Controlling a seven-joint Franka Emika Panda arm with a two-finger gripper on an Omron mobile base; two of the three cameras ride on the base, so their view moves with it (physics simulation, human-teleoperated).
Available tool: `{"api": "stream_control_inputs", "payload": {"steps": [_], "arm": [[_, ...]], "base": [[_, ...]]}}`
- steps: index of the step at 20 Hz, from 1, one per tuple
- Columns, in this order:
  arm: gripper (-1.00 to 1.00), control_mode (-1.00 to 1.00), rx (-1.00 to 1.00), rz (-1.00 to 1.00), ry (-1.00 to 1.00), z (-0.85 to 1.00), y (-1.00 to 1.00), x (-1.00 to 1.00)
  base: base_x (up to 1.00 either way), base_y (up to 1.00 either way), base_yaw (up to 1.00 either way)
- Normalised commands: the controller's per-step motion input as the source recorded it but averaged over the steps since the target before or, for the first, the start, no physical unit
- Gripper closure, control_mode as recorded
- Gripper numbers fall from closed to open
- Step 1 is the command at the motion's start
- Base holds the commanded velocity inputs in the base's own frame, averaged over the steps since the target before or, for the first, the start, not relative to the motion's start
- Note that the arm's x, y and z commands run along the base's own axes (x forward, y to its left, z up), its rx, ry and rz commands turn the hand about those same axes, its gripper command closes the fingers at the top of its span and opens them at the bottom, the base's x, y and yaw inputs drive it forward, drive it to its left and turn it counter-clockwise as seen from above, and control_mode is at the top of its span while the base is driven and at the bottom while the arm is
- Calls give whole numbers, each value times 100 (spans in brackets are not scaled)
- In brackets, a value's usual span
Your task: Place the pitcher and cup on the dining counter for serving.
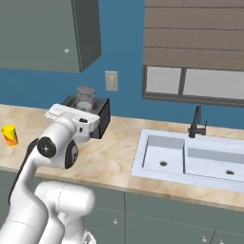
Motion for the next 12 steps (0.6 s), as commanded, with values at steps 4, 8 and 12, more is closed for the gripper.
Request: {"api": "stream_control_inputs", "payload": {"steps": [4, 8, 12], "arm": [[100, 100, 0, 0, 0, 0, 0, 0], [100, 100, 0, 0, 0, 0, 0, 0], [100, 100, 0, 0, 0, 0, 0, 0]], "base": [[-50, 0, 49], [-55, 8, 84], [-17, 18, 100]]}}
